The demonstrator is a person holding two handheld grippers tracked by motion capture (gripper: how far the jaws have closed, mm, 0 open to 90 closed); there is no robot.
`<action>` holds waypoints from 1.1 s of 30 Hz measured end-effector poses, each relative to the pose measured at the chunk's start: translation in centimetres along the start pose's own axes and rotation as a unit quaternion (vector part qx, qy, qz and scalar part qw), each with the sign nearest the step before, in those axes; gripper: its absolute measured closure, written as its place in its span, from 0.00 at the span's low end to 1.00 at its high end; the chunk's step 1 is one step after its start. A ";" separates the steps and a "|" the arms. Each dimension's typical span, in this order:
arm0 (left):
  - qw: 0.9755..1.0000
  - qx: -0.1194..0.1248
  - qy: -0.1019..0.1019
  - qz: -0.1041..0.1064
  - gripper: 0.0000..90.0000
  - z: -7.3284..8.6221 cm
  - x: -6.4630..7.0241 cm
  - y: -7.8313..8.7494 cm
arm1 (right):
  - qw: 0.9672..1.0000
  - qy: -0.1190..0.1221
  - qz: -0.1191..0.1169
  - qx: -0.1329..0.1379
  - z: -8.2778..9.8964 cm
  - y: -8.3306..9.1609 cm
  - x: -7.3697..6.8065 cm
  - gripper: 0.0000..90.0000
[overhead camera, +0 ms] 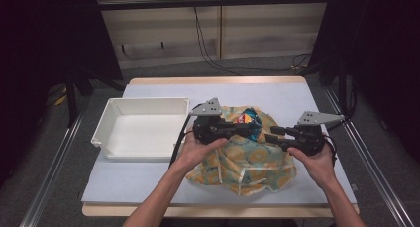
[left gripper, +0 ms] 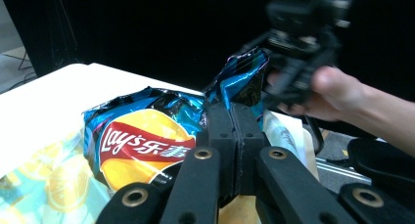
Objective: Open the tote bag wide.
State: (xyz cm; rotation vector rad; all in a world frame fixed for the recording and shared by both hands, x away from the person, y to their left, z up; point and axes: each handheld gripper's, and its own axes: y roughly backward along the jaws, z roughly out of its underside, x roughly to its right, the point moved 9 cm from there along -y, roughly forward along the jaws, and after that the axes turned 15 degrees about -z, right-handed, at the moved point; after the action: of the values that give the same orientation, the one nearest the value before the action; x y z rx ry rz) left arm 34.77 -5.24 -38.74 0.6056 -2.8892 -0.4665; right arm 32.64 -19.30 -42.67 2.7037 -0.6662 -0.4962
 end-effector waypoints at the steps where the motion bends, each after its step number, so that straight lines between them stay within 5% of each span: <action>1: 1.000 0.000 0.000 0.000 0.99 0.0 0.0 0.0 | 1.000 -0.002 -0.006 0.005 0.0 0.0 -0.4 0.66; 11: 1.000 0.011 0.000 -0.009 0.99 -2.0 -0.9 -0.9 | 1.000 -0.004 -0.015 -0.004 1.8 -0.9 -1.4 0.65; 24: 0.998 0.054 0.011 -0.009 0.99 -5.9 -1.8 -0.8 | 0.999 -0.002 -0.034 -0.022 3.3 -2.1 -2.3 0.63; 33: 0.998 0.061 0.000 -0.013 0.99 -8.5 -2.0 -1.7 | 0.999 0.007 -0.033 -0.032 3.8 -2.5 -2.5 0.62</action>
State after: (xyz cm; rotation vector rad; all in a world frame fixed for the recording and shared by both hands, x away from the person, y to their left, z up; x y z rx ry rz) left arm 38.98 -8.22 -31.49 0.6602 -2.9292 -0.2959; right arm 30.00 -16.79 -46.40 2.6729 -0.5506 -0.5068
